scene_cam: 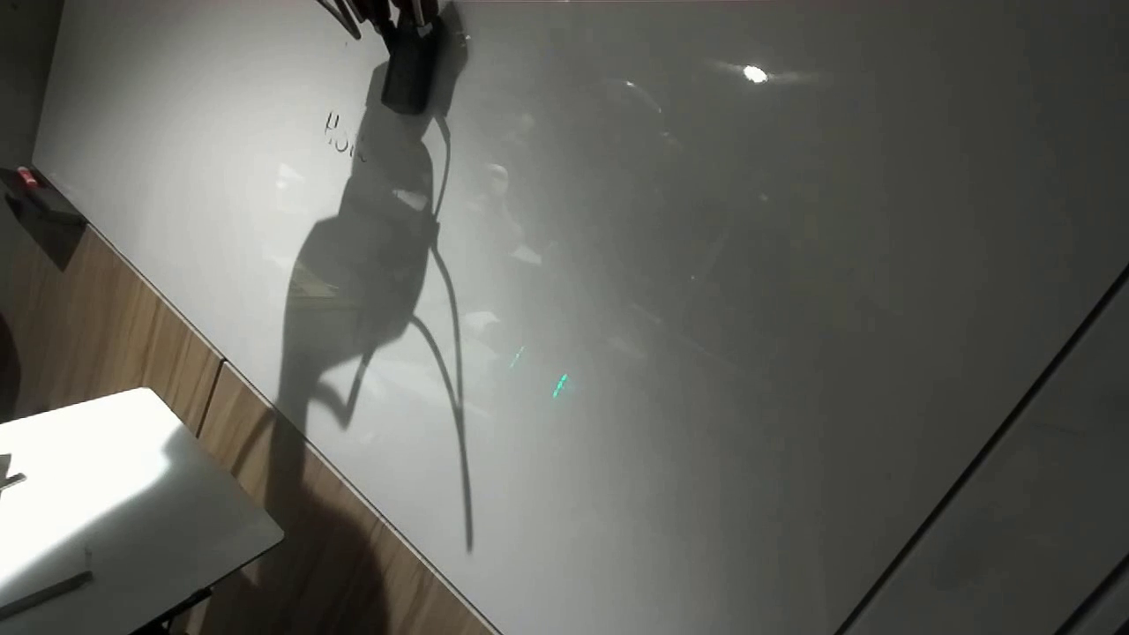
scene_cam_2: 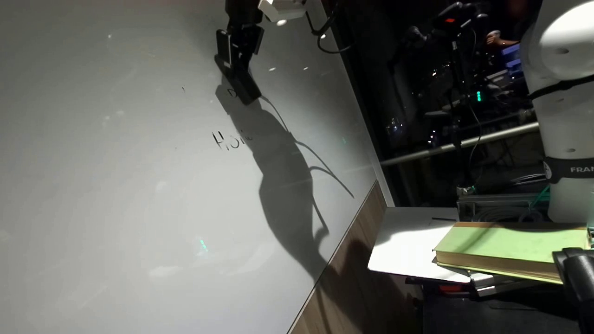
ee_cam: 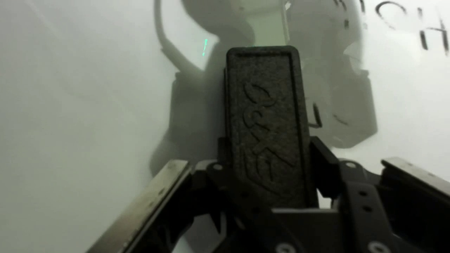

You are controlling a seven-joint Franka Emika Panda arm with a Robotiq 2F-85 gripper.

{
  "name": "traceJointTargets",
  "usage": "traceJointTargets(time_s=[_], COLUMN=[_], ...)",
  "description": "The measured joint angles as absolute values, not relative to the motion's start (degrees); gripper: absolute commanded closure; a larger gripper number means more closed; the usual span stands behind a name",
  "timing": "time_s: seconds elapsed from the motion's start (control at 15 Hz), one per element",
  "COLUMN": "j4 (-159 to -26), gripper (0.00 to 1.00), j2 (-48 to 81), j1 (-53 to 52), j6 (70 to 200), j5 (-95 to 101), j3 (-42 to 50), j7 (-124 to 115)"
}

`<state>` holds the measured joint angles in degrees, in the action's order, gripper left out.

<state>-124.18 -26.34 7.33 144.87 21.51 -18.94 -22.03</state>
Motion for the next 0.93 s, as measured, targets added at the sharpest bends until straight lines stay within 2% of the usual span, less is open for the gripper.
traceJointTargets(time_s=[0.93], j4=[-132.28], gripper=[0.7], j2=[-21.34], j1=[4.21], j6=[146.49], j5=[21.55], j3=[-19.33], j7=[-24.02])
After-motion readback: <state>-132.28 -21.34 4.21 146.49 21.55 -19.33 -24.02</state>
